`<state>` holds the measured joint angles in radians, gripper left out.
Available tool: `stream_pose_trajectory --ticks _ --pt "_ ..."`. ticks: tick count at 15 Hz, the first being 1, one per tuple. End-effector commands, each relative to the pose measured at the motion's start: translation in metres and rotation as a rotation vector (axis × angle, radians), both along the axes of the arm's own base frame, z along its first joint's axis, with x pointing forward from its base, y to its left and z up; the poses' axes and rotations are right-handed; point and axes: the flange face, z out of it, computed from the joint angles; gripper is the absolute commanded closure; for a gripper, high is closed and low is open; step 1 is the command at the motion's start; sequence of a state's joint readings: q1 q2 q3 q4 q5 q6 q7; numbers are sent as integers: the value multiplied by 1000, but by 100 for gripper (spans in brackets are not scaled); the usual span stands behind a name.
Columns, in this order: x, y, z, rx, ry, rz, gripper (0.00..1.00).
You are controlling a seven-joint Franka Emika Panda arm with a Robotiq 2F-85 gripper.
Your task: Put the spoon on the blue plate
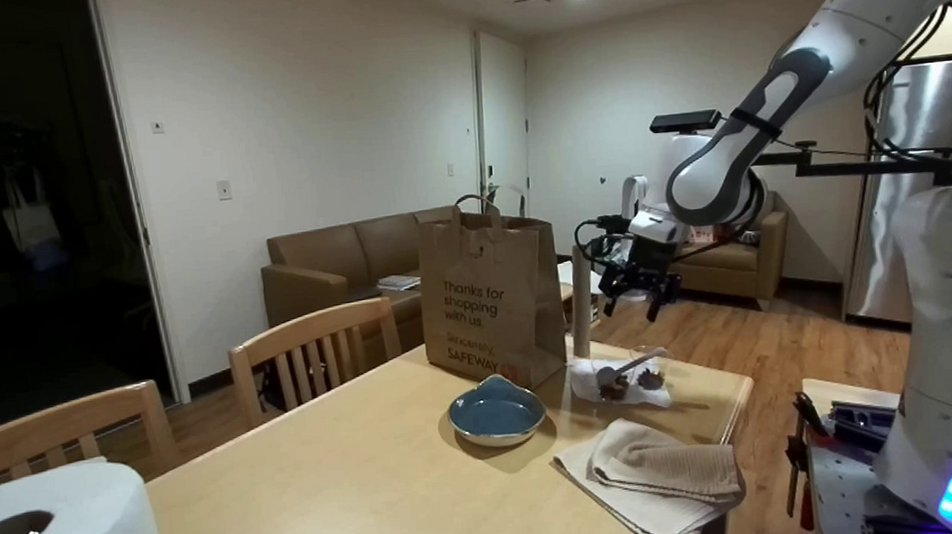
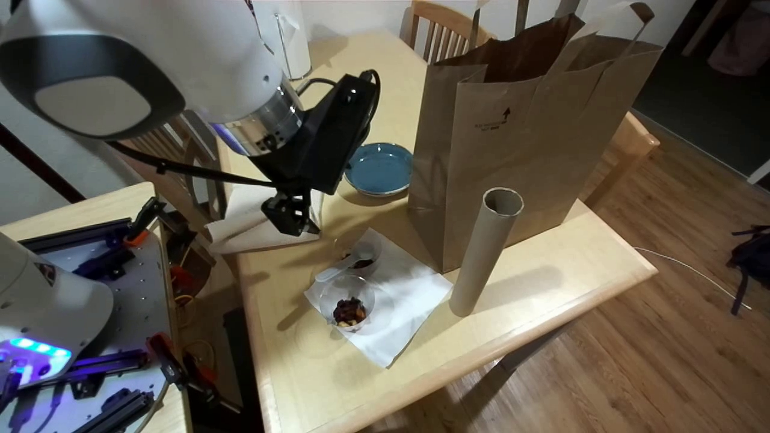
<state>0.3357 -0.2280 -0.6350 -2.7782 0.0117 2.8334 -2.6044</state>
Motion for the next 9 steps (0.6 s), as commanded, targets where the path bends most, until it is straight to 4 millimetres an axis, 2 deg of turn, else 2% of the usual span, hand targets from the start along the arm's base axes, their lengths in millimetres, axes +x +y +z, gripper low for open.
stream_pose_trajectory --ticks 1,5,6,9 --pt "5 -5 -7 -14 -52 -36 0" --pt "1 -29 -10 -4 -95 -148 0" --pt "1 -23 -8 -2 -70 -100 0" --pt "-2 -31 -10 6 -71 -132 0"
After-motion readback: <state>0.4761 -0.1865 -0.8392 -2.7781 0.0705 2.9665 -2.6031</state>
